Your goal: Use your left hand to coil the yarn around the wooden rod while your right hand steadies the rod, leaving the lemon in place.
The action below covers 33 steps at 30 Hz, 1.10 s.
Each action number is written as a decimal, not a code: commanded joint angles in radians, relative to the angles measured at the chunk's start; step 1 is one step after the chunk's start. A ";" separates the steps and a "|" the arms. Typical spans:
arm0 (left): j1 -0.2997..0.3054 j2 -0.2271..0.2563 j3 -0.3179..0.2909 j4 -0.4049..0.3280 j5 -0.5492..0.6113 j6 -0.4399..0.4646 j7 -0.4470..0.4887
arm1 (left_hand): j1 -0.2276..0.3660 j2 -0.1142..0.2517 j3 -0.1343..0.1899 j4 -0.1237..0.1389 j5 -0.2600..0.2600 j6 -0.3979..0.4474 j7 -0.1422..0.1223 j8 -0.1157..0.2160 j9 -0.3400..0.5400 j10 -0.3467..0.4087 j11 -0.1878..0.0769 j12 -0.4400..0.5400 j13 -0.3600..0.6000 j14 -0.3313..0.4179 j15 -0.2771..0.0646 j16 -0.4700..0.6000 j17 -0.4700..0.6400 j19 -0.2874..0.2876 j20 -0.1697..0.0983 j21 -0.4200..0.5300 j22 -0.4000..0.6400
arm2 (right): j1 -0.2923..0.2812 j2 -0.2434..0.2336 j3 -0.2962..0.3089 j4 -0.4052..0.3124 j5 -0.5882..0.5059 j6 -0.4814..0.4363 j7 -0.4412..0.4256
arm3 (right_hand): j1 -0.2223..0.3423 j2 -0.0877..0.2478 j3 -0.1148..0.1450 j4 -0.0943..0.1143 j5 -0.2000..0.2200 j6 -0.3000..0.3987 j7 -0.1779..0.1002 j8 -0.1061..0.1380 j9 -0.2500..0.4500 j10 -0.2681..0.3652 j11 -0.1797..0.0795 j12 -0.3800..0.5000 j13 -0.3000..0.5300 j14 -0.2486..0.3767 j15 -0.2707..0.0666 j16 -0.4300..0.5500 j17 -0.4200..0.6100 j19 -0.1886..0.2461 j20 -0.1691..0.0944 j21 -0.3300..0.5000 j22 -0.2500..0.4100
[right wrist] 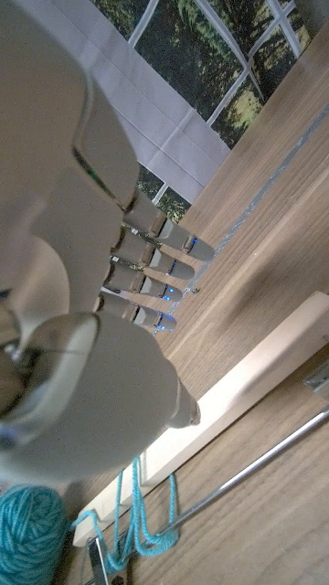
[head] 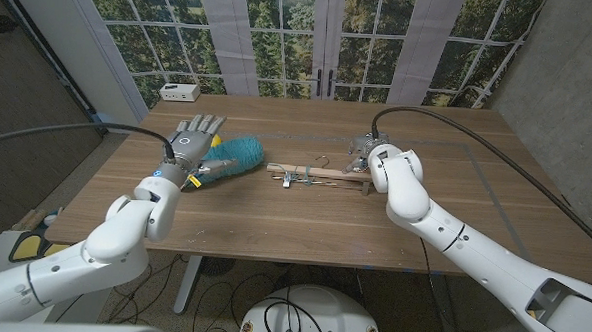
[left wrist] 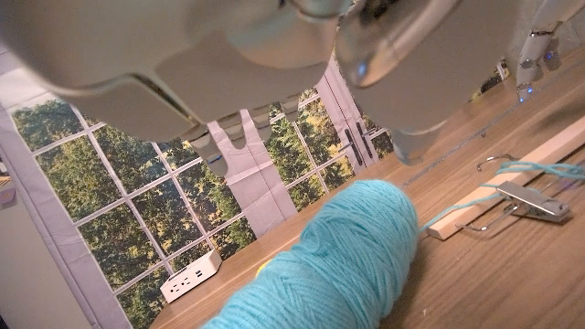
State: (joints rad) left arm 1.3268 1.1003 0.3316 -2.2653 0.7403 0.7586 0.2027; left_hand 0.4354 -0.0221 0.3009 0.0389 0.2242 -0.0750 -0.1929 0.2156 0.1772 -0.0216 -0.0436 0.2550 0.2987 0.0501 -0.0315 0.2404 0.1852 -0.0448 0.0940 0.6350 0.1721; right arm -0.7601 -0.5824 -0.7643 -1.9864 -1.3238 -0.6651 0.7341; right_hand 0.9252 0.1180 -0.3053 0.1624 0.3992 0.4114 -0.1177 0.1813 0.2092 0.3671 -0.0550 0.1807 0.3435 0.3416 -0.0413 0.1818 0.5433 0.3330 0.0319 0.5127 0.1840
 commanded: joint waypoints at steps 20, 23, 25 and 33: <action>-0.021 -0.374 -0.215 0.346 -0.572 -1.058 0.412 | -0.093 0.205 0.101 0.107 0.016 0.087 0.109 -0.042 -0.003 0.023 -0.024 -0.061 -0.112 -0.058 -0.040 -0.066 -0.009 0.053 -0.063 -0.087 -0.001 | -0.267 0.053 0.326 0.060 1.026 0.648 -1.141 | -0.043 0.078 0.133 -0.036 -0.013 -0.149 0.023 0.018 -0.009 -0.114 0.024 0.021 -0.069 -0.145 -0.028 0.011 -0.112 -0.101 -0.063 -0.096 -0.006; -0.039 -0.369 -0.217 0.383 -0.669 -1.119 0.326 | -0.106 0.195 0.102 0.112 0.021 0.048 0.117 -0.049 -0.004 -0.003 -0.031 -0.068 -0.115 -0.077 -0.043 -0.066 -0.010 0.046 -0.075 -0.104 -0.003 | -0.261 0.053 0.326 0.075 1.083 0.684 -1.141 | -0.077 0.078 0.143 -0.013 -0.025 -0.171 0.007 0.009 -0.011 -0.139 0.024 0.010 -0.081 -0.185 -0.027 -0.001 -0.132 -0.105 -0.076 -0.107 -0.007; -0.055 -0.381 -0.214 0.419 -0.704 -1.171 0.298 | -0.119 0.188 0.100 0.115 0.024 0.017 0.119 -0.051 -0.004 -0.032 -0.029 -0.074 -0.116 -0.107 -0.042 -0.071 -0.010 0.028 -0.078 -0.121 -0.003 | -0.264 0.063 0.328 0.088 1.109 0.716 -1.168 | -0.096 0.070 0.148 -0.006 -0.033 -0.212 0.009 -0.002 -0.012 -0.157 0.023 0.005 -0.090 -0.203 -0.024 -0.003 -0.148 -0.105 -0.075 -0.113 -0.008; -0.105 -0.413 -0.193 0.512 -0.787 -1.241 0.201 | -0.139 0.176 0.090 0.119 0.028 -0.010 0.122 -0.048 -0.005 -0.063 -0.027 -0.076 -0.117 -0.135 -0.035 -0.069 -0.010 0.009 -0.084 -0.142 -0.002 | -0.296 0.073 0.354 0.114 1.218 0.786 -1.205 | -0.200 0.019 0.106 0.001 -0.066 -0.291 0.017 0.002 -0.015 -0.213 0.053 0.004 -0.120 -0.242 0.027 -0.001 -0.213 -0.108 -0.028 -0.144 -0.011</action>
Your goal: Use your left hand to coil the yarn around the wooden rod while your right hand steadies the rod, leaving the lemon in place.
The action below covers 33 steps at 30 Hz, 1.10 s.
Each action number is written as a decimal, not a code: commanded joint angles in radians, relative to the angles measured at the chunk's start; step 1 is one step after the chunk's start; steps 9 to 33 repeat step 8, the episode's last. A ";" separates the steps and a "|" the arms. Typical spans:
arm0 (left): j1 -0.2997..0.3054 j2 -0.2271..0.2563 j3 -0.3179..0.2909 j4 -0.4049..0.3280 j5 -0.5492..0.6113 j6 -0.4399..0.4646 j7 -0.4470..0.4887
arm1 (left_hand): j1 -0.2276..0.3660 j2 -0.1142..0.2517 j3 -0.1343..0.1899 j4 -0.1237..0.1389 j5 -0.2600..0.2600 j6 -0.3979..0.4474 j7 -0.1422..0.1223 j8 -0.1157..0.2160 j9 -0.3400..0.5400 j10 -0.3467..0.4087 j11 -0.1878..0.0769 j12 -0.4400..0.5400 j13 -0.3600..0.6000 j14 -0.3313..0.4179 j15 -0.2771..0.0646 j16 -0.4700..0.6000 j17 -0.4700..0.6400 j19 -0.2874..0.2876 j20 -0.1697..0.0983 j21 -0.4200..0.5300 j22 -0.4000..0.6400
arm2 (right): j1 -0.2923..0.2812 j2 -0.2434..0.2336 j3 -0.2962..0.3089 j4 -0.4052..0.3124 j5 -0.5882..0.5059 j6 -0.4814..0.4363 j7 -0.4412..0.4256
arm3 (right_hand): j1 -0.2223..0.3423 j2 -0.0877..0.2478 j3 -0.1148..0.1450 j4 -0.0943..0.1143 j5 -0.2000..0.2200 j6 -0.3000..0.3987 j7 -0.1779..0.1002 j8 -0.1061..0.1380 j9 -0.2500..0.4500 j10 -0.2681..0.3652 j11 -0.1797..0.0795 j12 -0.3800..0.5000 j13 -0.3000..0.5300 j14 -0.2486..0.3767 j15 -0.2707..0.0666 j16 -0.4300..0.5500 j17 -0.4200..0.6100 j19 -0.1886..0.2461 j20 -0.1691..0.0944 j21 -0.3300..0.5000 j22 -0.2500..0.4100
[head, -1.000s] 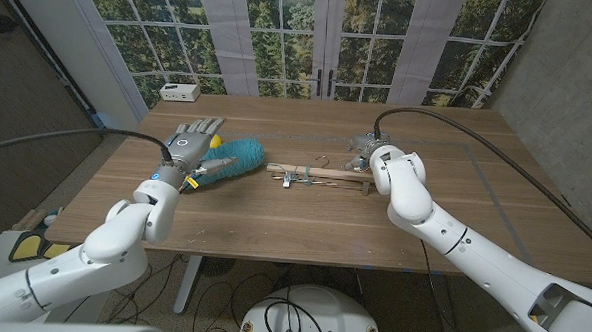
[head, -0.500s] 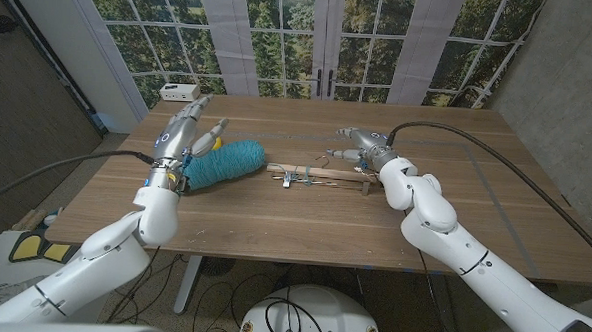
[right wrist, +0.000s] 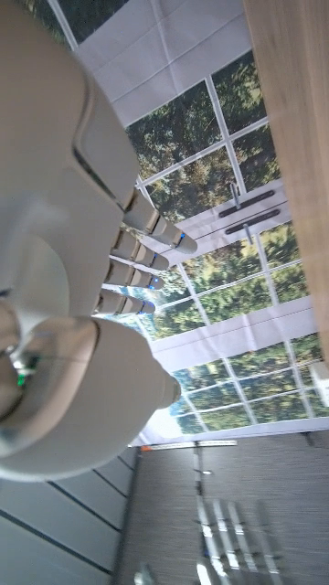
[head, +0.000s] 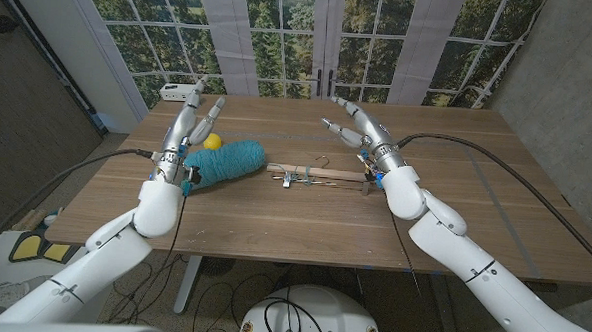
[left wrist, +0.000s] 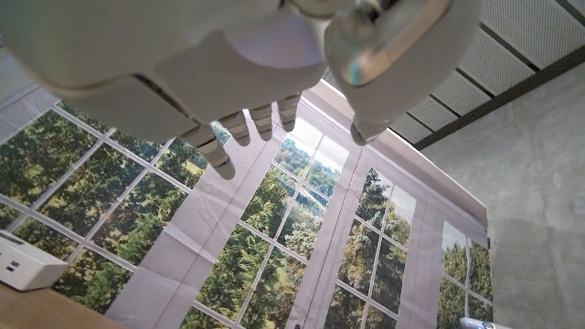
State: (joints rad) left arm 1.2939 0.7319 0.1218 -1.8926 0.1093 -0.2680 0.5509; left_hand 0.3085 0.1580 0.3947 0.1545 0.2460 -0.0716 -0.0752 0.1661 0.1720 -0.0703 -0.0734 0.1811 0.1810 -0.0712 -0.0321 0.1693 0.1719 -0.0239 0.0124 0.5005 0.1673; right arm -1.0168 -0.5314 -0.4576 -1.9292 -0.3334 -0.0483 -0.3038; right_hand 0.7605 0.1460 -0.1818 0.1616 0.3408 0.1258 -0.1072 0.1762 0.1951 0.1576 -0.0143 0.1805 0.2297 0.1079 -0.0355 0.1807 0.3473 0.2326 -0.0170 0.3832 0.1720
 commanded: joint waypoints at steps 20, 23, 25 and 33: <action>-0.091 -0.087 0.011 0.190 -0.227 -0.238 -0.170 | -0.020 -0.001 -0.004 0.005 0.009 -0.020 0.011 0.004 0.000 -0.021 0.012 0.000 0.000 -0.019 -0.030 0.004 0.003 -0.009 -0.008 -0.013 0.003 | -0.075 0.036 0.038 0.052 0.224 0.151 -0.233 | -0.042 -0.006 -0.015 -0.014 -0.013 0.044 0.021 0.027 -0.002 0.025 0.022 0.017 -0.017 -0.008 0.025 0.004 -0.049 -0.029 0.020 -0.036 0.002; -0.091 -0.087 0.011 0.190 -0.227 -0.238 -0.170 | -0.020 -0.001 -0.004 0.005 0.009 -0.020 0.011 0.004 0.000 -0.021 0.012 0.000 0.000 -0.019 -0.030 0.004 0.003 -0.009 -0.008 -0.013 0.003 | -0.075 0.036 0.038 0.052 0.224 0.151 -0.233 | -0.042 -0.006 -0.015 -0.014 -0.013 0.044 0.021 0.027 -0.002 0.025 0.022 0.017 -0.017 -0.008 0.025 0.004 -0.049 -0.029 0.020 -0.036 0.002; -0.091 -0.087 0.011 0.190 -0.227 -0.238 -0.170 | -0.020 -0.001 -0.004 0.005 0.009 -0.020 0.011 0.004 0.000 -0.021 0.012 0.000 0.000 -0.019 -0.030 0.004 0.003 -0.009 -0.008 -0.013 0.003 | -0.075 0.036 0.038 0.052 0.224 0.151 -0.233 | -0.042 -0.006 -0.015 -0.014 -0.013 0.044 0.021 0.027 -0.002 0.025 0.022 0.017 -0.017 -0.008 0.025 0.004 -0.049 -0.029 0.020 -0.036 0.002; -0.091 -0.087 0.011 0.190 -0.227 -0.238 -0.170 | -0.020 -0.001 -0.004 0.005 0.009 -0.020 0.011 0.004 0.000 -0.021 0.012 0.000 0.000 -0.019 -0.030 0.004 0.003 -0.009 -0.008 -0.013 0.003 | -0.075 0.036 0.038 0.052 0.224 0.151 -0.233 | -0.042 -0.006 -0.015 -0.014 -0.013 0.044 0.021 0.027 -0.002 0.025 0.022 0.017 -0.017 -0.008 0.025 0.004 -0.049 -0.029 0.020 -0.036 0.002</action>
